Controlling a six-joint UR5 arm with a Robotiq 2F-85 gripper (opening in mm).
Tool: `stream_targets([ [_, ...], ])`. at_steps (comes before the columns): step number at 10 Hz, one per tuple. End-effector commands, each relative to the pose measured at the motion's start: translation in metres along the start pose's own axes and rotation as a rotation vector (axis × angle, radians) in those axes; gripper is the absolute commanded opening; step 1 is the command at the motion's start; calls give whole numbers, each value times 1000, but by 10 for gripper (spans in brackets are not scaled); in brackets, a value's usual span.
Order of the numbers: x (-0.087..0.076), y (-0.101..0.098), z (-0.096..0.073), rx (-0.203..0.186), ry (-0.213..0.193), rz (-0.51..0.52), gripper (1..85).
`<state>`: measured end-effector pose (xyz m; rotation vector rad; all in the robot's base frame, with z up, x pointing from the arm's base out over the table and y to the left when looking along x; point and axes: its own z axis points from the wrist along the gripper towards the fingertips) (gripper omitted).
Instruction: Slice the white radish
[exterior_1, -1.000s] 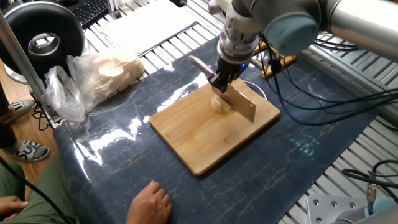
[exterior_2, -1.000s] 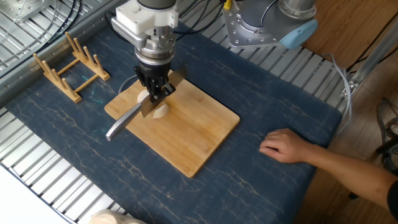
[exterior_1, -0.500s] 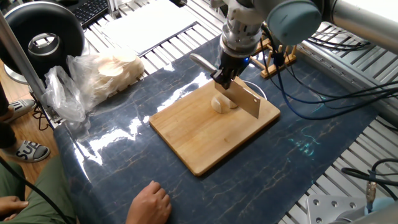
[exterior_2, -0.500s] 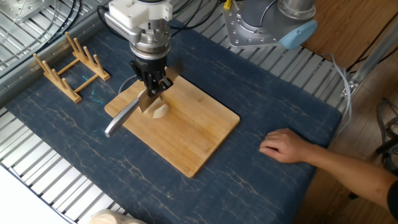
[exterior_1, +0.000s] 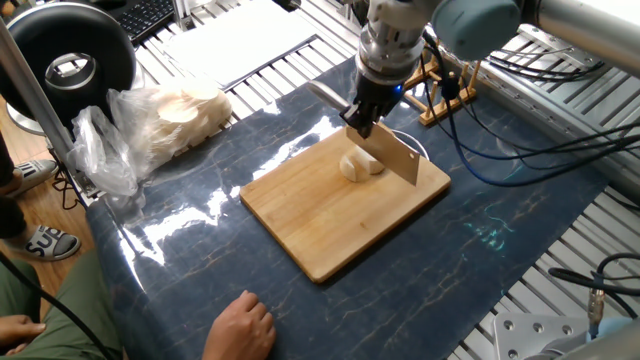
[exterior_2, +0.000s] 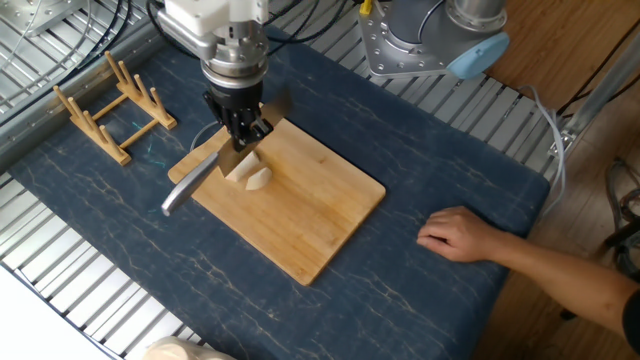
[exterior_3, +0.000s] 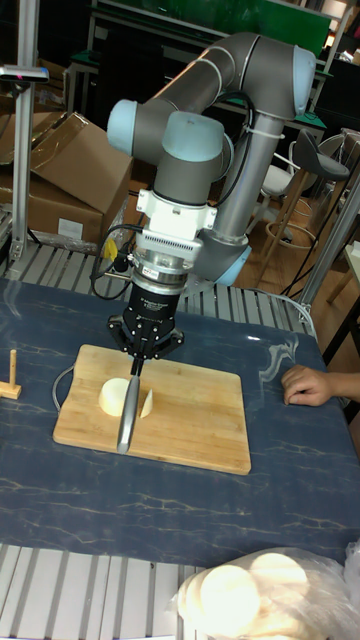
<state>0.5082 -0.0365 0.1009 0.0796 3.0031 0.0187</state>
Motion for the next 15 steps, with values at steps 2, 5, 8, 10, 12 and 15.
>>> stream_targets([
  [2, -17, 7, -19, -2, -30, 27, 10],
  [5, -26, 7, -14, 1, -41, 87, 10],
  [8, -24, -6, -3, 7, -58, 121, 10],
  [10, -20, -2, -2, -22, -47, 112, 10],
  [12, -15, -1, -2, -26, -33, 75, 10],
  [15, -15, -5, 5, -15, -53, -5, 10],
])
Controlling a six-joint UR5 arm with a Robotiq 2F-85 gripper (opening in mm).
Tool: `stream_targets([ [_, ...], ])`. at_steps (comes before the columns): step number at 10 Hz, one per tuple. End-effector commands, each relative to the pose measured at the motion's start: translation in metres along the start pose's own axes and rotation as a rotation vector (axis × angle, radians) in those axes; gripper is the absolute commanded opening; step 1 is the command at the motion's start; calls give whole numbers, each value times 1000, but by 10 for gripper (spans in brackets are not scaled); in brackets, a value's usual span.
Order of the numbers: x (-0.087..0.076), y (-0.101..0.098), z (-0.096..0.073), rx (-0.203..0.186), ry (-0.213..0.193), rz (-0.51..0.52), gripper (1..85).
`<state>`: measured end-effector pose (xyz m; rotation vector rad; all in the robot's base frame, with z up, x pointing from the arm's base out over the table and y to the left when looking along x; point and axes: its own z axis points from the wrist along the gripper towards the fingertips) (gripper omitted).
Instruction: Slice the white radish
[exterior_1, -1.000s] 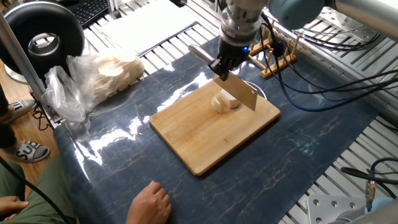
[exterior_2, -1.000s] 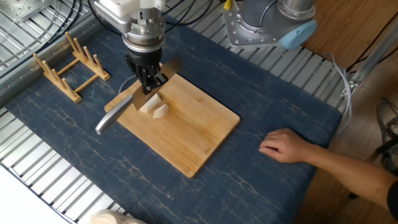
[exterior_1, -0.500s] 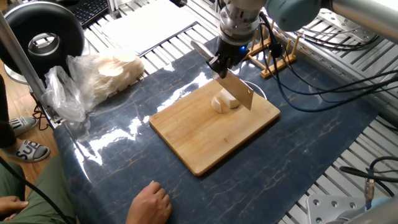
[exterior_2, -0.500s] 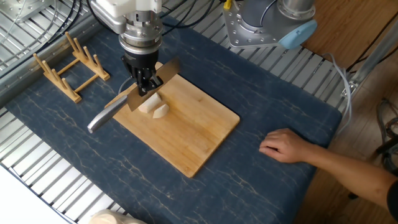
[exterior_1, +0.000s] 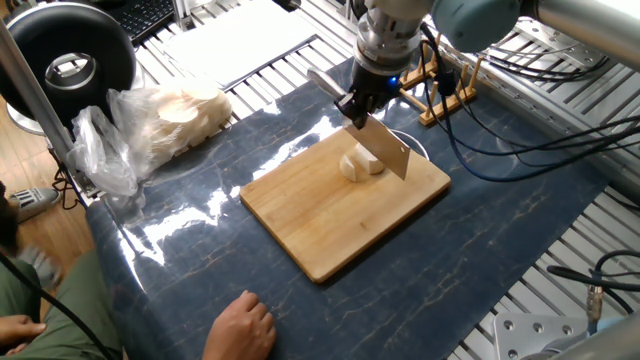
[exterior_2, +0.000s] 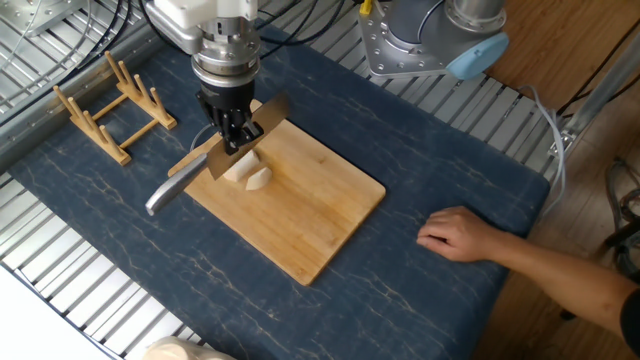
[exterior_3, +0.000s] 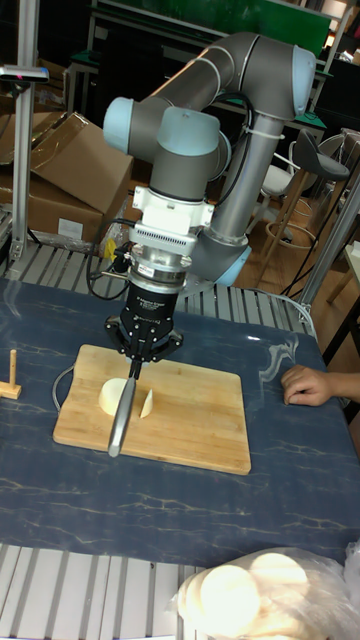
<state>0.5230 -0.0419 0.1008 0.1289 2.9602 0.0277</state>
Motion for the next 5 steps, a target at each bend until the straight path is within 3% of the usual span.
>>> stream_targets([
  [1, 1, -1, 3, -7, -9, -44, 10],
  [5, 1, 0, 7, -28, -25, -21, 10],
])
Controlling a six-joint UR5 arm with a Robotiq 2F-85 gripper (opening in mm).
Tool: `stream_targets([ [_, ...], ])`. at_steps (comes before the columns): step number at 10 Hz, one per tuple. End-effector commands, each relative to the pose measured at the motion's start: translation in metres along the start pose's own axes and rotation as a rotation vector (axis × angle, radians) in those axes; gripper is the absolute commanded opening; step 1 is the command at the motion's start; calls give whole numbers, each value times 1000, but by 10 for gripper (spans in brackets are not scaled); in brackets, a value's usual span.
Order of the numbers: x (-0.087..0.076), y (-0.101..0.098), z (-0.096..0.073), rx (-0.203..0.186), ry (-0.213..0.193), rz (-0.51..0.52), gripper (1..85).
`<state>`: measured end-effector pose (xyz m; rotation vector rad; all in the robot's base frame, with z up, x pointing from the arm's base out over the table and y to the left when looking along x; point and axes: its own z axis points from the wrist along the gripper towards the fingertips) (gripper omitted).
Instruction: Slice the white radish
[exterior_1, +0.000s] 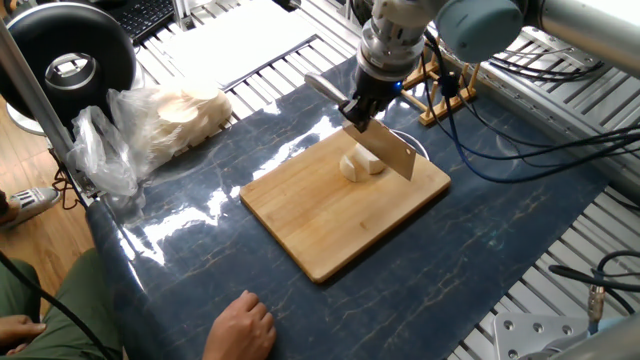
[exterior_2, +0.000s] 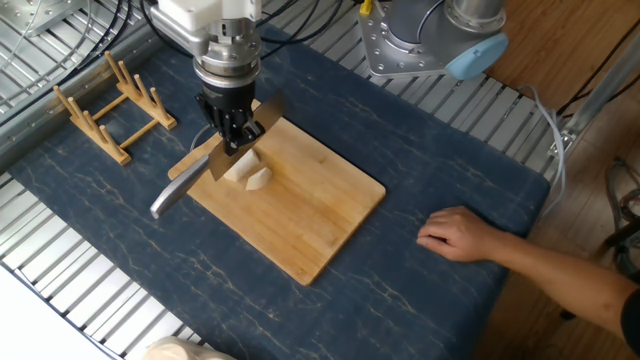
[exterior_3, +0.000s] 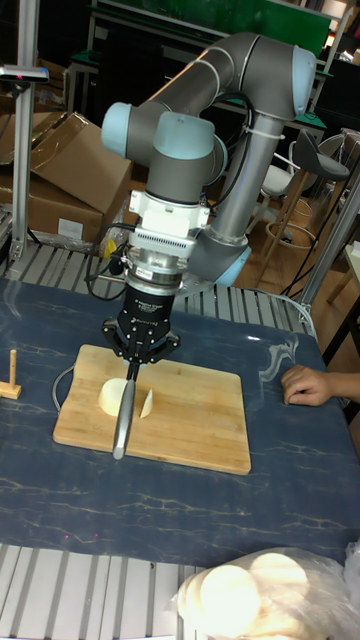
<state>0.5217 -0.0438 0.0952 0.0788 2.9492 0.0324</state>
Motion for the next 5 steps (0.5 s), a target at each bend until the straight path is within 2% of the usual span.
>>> stream_targets([
  [1, 0, 3, 3, -35, -17, 18, 10],
  [5, 1, -2, 6, -44, -22, 13, 10],
])
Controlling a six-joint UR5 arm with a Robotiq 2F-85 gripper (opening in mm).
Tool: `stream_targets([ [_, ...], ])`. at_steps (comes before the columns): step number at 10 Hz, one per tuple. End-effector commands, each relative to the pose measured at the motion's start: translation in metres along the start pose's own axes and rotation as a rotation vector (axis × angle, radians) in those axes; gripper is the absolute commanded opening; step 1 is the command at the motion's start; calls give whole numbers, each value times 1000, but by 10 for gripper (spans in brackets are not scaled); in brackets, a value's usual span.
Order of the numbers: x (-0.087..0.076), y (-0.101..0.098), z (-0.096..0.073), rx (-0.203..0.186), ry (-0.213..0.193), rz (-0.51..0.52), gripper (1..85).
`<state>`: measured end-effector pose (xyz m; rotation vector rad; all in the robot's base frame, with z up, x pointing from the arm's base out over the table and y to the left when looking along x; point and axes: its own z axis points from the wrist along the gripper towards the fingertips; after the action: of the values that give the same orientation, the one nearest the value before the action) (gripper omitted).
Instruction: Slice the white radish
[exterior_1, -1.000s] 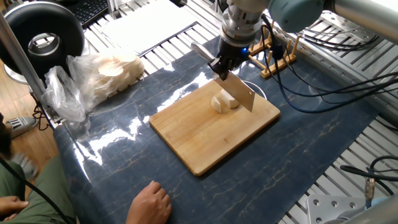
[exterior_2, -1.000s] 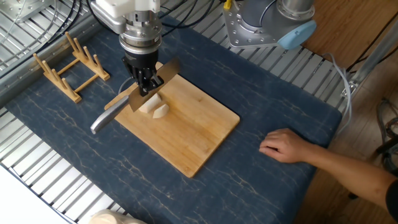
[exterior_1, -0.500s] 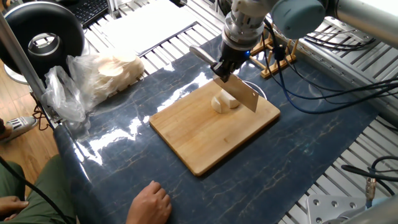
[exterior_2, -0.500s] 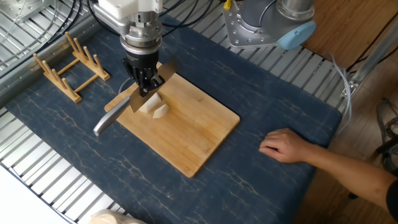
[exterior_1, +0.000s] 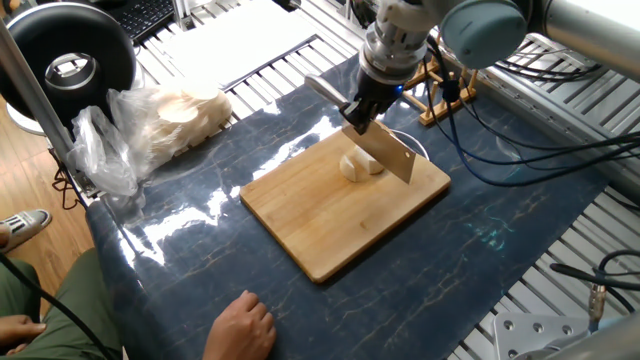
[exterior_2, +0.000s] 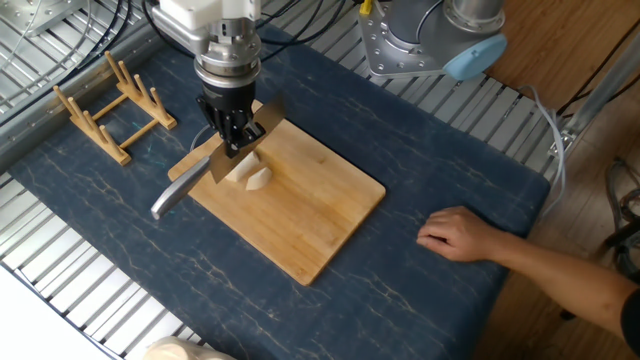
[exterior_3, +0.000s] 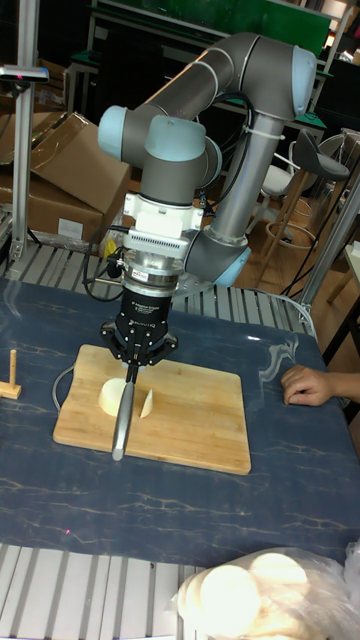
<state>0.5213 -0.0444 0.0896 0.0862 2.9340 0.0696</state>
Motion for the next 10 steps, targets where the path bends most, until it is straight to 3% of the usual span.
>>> stream_targets([
  [1, -1, 0, 1, -24, -10, 9, 10],
  [10, 0, -3, 2, -26, -10, 37, 10],
])
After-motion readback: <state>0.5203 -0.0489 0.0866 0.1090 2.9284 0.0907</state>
